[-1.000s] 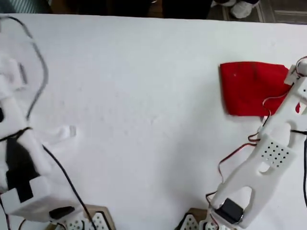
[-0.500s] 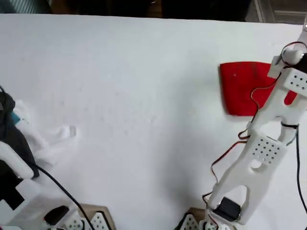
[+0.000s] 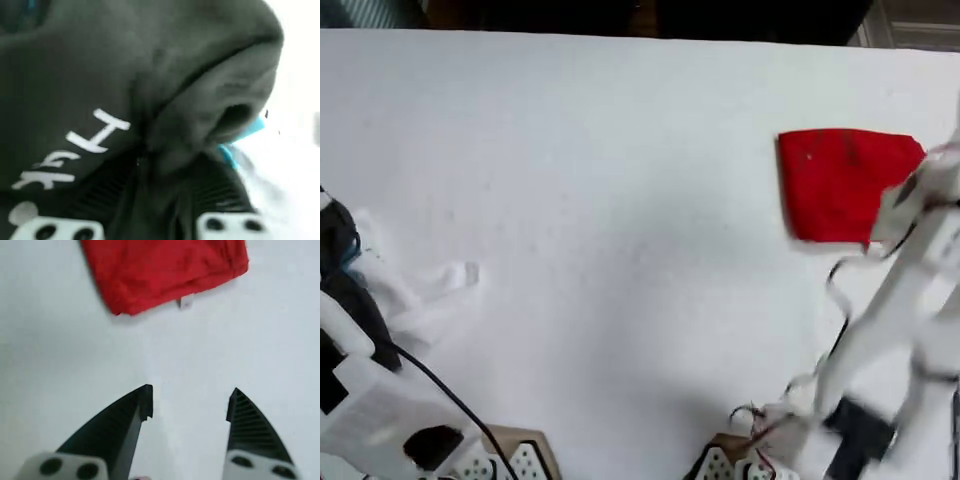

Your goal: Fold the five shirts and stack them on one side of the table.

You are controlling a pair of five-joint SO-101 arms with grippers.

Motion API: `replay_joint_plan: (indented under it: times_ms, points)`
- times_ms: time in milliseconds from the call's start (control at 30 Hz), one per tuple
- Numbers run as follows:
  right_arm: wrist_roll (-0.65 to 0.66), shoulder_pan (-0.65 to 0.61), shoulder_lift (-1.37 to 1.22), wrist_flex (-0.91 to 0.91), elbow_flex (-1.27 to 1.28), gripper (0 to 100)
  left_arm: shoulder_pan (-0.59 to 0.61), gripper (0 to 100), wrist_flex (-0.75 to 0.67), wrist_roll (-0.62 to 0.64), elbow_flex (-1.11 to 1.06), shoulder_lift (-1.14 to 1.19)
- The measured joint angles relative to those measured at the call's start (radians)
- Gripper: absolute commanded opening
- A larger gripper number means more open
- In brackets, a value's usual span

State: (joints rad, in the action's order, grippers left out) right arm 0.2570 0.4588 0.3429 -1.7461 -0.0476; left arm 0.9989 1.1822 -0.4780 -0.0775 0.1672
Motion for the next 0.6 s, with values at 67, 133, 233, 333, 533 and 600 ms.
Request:
replay_joint_plan:
  times_ms: [67, 133, 233, 333, 533, 600]
  points:
    - [0.003, -0.038, 0.143, 0.000, 0.166, 24.1, -0.021, 3, 0.044, 0.044, 0.040, 0.000]
    - [0.003, -0.081, 0.259, 0.000, 0.315, 24.1, -0.080, 3, 0.115, 0.077, 0.106, -0.020]
    - [0.031, -0.126, 0.396, 0.000, 0.454, 24.1, -0.216, 3, 0.238, 0.123, 0.242, -0.092]
    - [0.095, -0.132, 0.500, 0.002, 0.479, 24.1, -0.390, 3, 0.348, 0.183, 0.394, -0.178]
    - [0.140, -0.130, 0.557, 0.002, 0.517, 24.3, -0.787, 3, 0.503, 0.272, 0.560, -0.347]
    - [0.140, -0.095, 0.557, 0.002, 0.555, 24.3, -0.916, 3, 0.534, 0.276, 0.565, -0.376]
